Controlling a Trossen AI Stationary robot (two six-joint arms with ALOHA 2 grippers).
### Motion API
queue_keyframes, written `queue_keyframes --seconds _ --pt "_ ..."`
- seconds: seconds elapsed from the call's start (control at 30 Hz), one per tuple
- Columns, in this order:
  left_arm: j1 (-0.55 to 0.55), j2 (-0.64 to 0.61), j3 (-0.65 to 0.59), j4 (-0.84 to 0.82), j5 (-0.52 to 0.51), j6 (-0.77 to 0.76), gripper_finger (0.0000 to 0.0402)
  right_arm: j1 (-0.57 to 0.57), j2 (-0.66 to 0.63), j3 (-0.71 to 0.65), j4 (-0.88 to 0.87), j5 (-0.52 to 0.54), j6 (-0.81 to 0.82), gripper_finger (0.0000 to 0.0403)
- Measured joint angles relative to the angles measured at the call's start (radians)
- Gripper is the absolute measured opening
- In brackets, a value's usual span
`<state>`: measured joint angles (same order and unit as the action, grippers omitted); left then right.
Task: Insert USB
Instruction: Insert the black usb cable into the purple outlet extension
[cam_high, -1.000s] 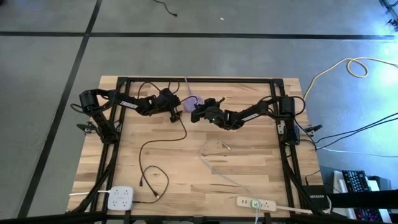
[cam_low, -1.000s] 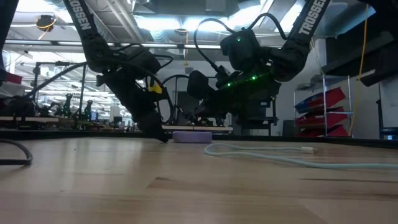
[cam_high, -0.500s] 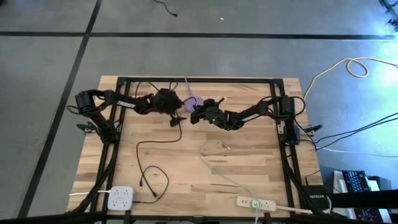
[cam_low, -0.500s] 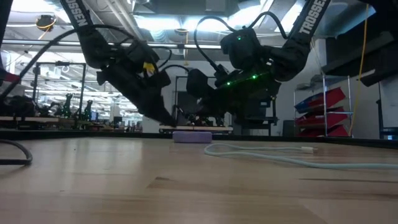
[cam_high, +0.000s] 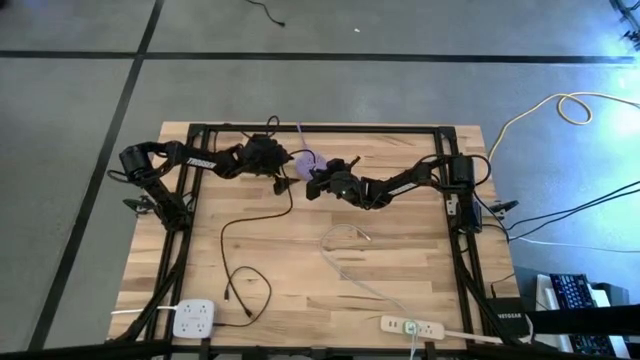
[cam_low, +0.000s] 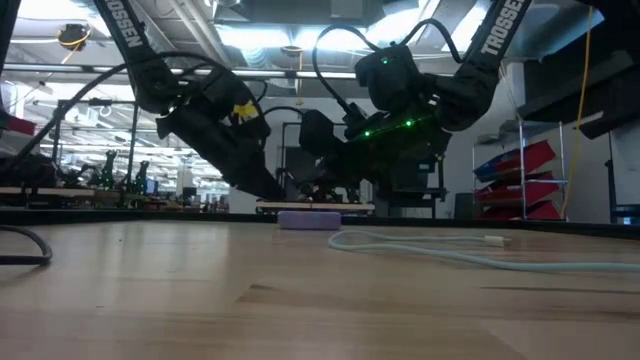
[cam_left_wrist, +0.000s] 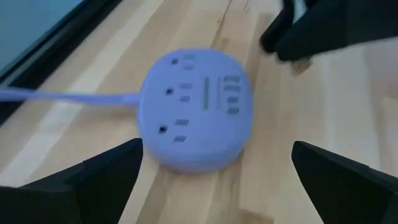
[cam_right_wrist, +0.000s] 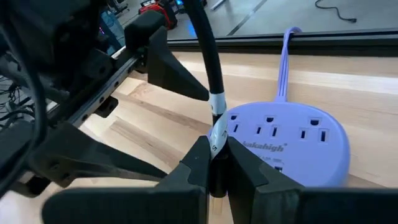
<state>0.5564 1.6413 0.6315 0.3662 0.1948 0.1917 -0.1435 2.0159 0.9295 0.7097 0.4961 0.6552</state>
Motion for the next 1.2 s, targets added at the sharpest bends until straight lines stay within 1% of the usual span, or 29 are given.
queue_keyframes --seconds 0.1,0.23,0.27,0.37,0.4,0.6,0.77,0.8,0.93,1.07,1.2 --pt "0.0 0.0 0.0 -0.006 -0.033 -0.02 0.0397 0.0 0.0 0.0 0.005 0.0 0.0 0.0008" --pt "-0.003 0.0 0.0 -0.048 -0.016 0.008 0.0399 0.0 0.0 0.0 0.021 -0.011 0.0 0.0008" --pt "-0.007 -0.001 0.0 -0.049 -0.032 0.021 0.0399 0.0 0.0 0.0 0.025 -0.013 -0.002 0.0008" --pt "-0.024 0.0 0.0 -0.047 -0.142 0.02 0.0399 0.0 0.0 0.0 0.028 -0.018 -0.006 0.0008" --pt "-0.027 -0.001 0.0 -0.05 -0.153 0.02 0.0399 0.0 0.0 0.0 0.028 -0.019 -0.006 0.0008" --pt "-0.033 -0.001 0.0 -0.07 -0.142 0.024 0.0399 0.0 0.0 0.0 0.031 -0.019 -0.006 0.0008" --pt "-0.024 -0.001 0.0 0.018 -0.115 0.02 0.0399 0.0 0.0 0.0 0.049 -0.029 -0.009 0.0008" --pt "-0.016 -0.001 0.001 0.027 -0.096 0.023 0.0399 0.0 0.0 0.0 0.052 -0.037 -0.009 0.0008" --pt "0.029 0.0 0.001 0.039 0.078 0.024 0.04 0.0 0.0 0.0 0.053 -0.065 -0.013 0.0008" --pt "0.064 0.023 0.001 0.117 0.112 0.033 0.04 0.0 0.0 0.0 0.052 -0.07 -0.013 0.0008" --pt "0.082 0.082 0.001 0.257 0.195 0.048 0.04 0.0 0.0 0.0 0.057 -0.071 -0.022 0.0008"
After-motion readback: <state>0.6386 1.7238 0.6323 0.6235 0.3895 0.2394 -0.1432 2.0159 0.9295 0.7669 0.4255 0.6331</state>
